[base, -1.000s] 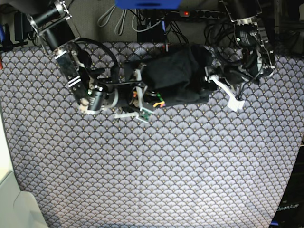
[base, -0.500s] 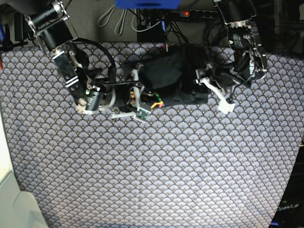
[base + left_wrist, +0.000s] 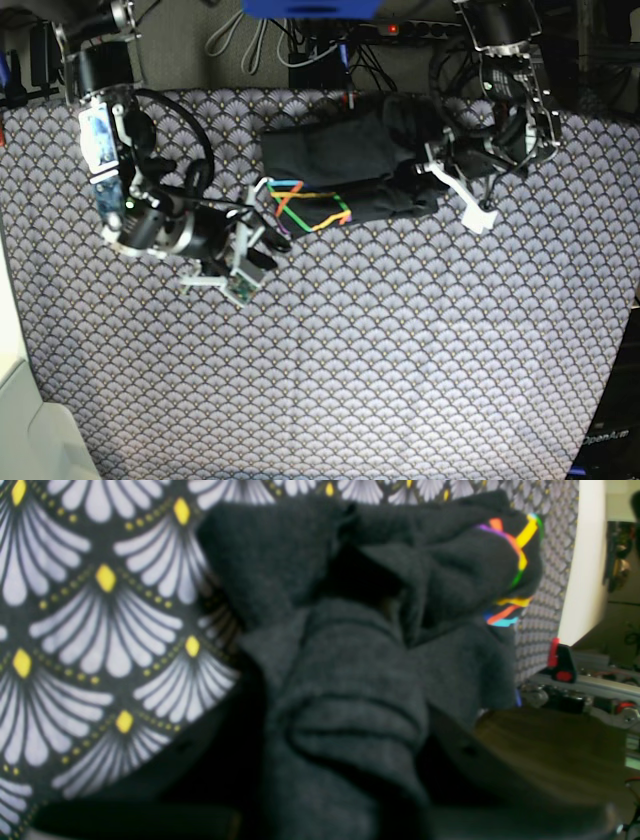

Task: Fold the T-shirt properly
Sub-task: 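Grasp the bundle with the left gripper and rotate it upright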

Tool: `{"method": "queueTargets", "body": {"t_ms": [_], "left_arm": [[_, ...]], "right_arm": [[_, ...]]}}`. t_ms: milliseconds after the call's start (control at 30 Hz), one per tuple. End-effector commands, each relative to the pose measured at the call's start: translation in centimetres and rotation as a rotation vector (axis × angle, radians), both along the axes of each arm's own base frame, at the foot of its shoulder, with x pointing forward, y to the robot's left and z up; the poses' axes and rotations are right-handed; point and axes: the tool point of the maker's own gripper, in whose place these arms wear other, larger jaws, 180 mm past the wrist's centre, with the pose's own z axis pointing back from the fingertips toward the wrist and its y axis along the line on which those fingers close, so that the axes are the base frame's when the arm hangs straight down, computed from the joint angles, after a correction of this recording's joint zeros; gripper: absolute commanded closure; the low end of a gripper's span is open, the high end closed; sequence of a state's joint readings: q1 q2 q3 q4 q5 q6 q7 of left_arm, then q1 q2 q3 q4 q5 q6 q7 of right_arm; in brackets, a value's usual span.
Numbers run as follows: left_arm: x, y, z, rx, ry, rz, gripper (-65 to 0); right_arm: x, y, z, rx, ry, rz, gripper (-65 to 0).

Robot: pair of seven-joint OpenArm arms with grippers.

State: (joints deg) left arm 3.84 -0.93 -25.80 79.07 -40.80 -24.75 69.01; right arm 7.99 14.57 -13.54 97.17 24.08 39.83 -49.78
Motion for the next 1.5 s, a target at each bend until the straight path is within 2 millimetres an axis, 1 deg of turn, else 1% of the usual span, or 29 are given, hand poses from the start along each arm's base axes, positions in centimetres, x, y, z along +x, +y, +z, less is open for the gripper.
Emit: {"method": "queueTargets", "body": {"t_ms": [0,33,100,133,200,267,400,467,567,600,667,767,867,900,1000,1133,1267,1333,1467], "left_arm": [[-0.1,0.2,-0.3,0.042,0.02,-0.018,-0.3],[0.1,0.2,-0.2,0.043,0.016,-0.02,-0.3],[1.6,0.3,1.0,0.049,-0.021,-0.021,-0.3],[2.1,0.1,1.4,0.051,-0.033,-0.03,-0.3],[2.9,-0.2,2.3,0.08,-0.057,-0.086,-0.3],[4.1,-1.1,3.4,0.104,-0.097,-0.147,-0.3],[5.9,-3.4,4.7,0.136,-0.152,-0.259,-0.3],[6.7,-4.0,5.2,0.193,-0.174,-0.311,-0.3],[7.8,-4.8,5.3,0.336,-0.202,-0.404,-0.3],[8.2,-5.2,5.4,0.388,-0.214,-0.44,-0.3],[8.5,-6.6,5.3,0.477,-0.233,-0.513,-0.3],[9.2,-8.0,5.5,0.632,-0.269,-0.602,-0.3],[9.8,-9.8,6.0,0.755,-0.319,-0.665,-0.3],[10.1,-10.8,6.5,0.775,-0.353,-0.676,-0.3],[10.9,-13.4,7.6,0.86,-0.462,-0.713,-0.3],[10.9,-16.9,8.5,0.961,-0.617,-0.791,-0.3],[10.5,-19.6,9.3,1.037,-0.764,-0.877,-0.3],[10.4,-20.3,9.6,1.07,-0.814,-0.903,-0.3],[10.3,-21.2,8.8,1.139,-0.832,-0.963,-0.3]], "right_arm": [[0.7,-0.4,1.6,0.028,-0.047,-0.015,-16.3],[0.8,-1.1,1.6,0.031,-0.048,-0.038,-16.3],[1.0,-2.7,1.4,0.03,-0.044,-0.087,-16.3],[1.1,-3.4,1.4,0.031,-0.044,-0.111,-16.3],[1.1,-5.1,1.1,0.019,-0.039,-0.153,-16.3],[0.9,-6.2,0.9,0.001,-0.035,-0.167,-16.1],[0.4,-8.3,0.3,-0.044,-0.023,-0.189,-16.0],[0.2,-10.0,0.4,-0.052,-0.025,-0.232,-16.0],[0.5,-12.4,1.1,-0.058,-0.046,-0.299,-16.0],[0.6,-13.7,1.4,-0.069,-0.056,-0.33,-16.0],[0.4,-15.7,1.6,-0.085,-0.059,-0.378,-16.0],[0.4,-19.1,2.4,-0.098,-0.08,-0.467,-16.0],[0.0,-22.2,3.1,-0.096,-0.097,-0.563,-16.0],[-0.1,-22.9,3.4,-0.095,-0.103,-0.586,-16.0],[-1.3,-25.5,3.4,-0.106,-0.099,-0.662,-16.0],[-2.9,-27.4,3.0,-0.121,-0.083,-0.719,-16.1],[-4.6,-29.1,2.5,-0.139,-0.059,-0.768,-16.1],[-5.4,-29.7,2.2,-0.148,-0.046,-0.785,-16.1],[-6.8,-31.0,1.9,-0.164,-0.029,-0.824,-16.0]]}}
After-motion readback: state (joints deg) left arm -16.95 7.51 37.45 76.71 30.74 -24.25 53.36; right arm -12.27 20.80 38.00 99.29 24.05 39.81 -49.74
